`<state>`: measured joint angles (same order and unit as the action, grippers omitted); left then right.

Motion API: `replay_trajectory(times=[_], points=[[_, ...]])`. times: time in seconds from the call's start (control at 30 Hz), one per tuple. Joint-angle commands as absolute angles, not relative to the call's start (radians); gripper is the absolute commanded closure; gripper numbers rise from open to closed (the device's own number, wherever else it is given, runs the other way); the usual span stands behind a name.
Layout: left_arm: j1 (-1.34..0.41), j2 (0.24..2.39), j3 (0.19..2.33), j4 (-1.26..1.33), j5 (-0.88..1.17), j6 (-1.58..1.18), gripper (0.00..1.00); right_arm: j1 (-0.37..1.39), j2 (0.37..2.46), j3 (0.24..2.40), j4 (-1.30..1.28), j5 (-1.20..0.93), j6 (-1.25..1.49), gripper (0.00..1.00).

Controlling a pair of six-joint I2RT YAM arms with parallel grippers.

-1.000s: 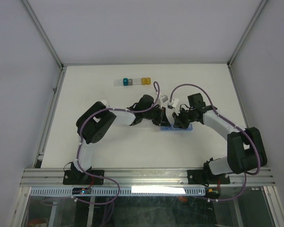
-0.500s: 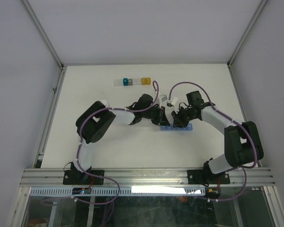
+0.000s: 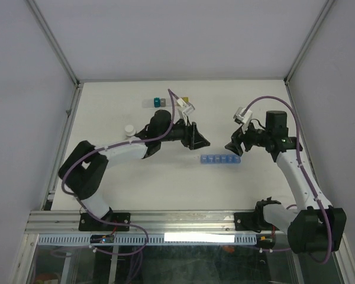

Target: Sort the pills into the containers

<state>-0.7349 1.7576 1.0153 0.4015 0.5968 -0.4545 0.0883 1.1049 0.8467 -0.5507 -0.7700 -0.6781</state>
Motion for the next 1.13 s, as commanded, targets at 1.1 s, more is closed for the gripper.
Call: replay_trajectory(times=[1.1], points=[[-0.706,0.722,1.113,-0.162,0.18,-0.25,0.01,-0.004,0.876,1.492,-0.589,-0.564,0.065,0.01]])
